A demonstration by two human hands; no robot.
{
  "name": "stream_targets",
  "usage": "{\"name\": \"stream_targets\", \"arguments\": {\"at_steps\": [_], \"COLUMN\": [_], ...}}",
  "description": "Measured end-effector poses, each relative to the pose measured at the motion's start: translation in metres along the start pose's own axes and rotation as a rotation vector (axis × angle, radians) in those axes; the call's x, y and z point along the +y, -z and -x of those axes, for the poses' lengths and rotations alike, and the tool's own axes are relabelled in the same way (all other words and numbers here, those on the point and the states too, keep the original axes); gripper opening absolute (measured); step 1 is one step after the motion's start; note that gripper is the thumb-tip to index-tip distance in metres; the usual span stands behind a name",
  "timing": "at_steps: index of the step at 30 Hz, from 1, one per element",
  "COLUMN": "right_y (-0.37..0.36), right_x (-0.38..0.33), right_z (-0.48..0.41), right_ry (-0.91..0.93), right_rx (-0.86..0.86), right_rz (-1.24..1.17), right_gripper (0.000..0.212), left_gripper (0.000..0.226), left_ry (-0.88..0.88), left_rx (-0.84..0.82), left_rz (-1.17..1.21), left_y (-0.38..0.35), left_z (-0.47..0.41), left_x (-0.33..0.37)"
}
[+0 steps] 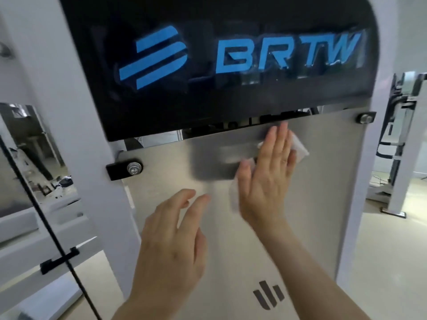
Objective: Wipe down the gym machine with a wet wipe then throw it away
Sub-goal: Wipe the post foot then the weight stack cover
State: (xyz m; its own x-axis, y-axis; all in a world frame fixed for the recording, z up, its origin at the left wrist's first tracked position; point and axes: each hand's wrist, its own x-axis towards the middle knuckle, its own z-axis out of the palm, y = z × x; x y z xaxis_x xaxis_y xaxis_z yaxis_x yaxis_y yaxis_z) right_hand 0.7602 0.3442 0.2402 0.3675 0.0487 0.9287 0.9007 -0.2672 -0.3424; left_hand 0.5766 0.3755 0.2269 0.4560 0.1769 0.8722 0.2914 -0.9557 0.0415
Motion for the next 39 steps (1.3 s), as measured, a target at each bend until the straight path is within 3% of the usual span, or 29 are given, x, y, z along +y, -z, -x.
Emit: {"name": "stream_targets", "arguments": {"at_steps": [5,9,12,14,16,18,23,26,29,31,34,39], "right_y": [-0.005,0.016,0.027,0.039,0.053,0.062,0.065,0.060,0.047,0.041,0.038,0.026], "right_x": [-0.016,0.004,0.005,0.005,0.005,0.007,0.024,0.033,0.038,0.036,0.034,0.037], "right_z": [0.053,0.029,0.031,0.032,0.028,0.023,0.016,0.016,0.017,0.018,0.021,0.032], "right_ry": [0.384,0.430,0.301,0.094,-0.161,-0.333,-0.311,-0.072,0.099,0.066,0.072,0.064], "right_rx": [-0.153,-0.195,-0.230,-0.302,-0.373,-0.348,-0.243,-0.131,-0.057,-0.014,0.002,0.069], "right_rz": [-0.077,-0.295,-0.649,-0.948,-1.223,-1.342,-1.142,-0.853,-0.648,-0.629,-0.683,-0.601], "right_gripper": [0.058,0.051,0.048,0.050,0.050,0.049,0.051,0.040,0.040,0.047,0.049,0.041], "left_gripper": [0.032,0.028,0.024,0.027,0.029,0.025,0.028,0.034,0.028,0.030,0.038,0.051], "left_ry": [0.223,0.384,0.623,0.815,0.911,0.938,0.870,0.675,0.361,0.414,0.620,0.616], "left_rx": [-0.038,-0.072,-0.193,-0.244,-0.194,-0.135,0.103,0.125,0.033,-0.091,-0.207,-0.170], "left_rz": [0.195,0.265,0.615,0.887,1.039,1.065,0.807,0.582,0.200,0.196,0.386,0.445], "left_y": [-0.004,-0.009,-0.017,-0.022,-0.026,-0.030,-0.036,-0.039,-0.044,-0.043,-0.035,-0.021], "left_z": [-0.012,-0.016,-0.029,-0.037,-0.039,-0.038,-0.032,-0.036,-0.042,-0.045,-0.045,-0.039], "left_x": [0.020,0.041,0.060,0.066,0.071,0.077,0.084,0.088,0.088,0.087,0.084,0.066]}}
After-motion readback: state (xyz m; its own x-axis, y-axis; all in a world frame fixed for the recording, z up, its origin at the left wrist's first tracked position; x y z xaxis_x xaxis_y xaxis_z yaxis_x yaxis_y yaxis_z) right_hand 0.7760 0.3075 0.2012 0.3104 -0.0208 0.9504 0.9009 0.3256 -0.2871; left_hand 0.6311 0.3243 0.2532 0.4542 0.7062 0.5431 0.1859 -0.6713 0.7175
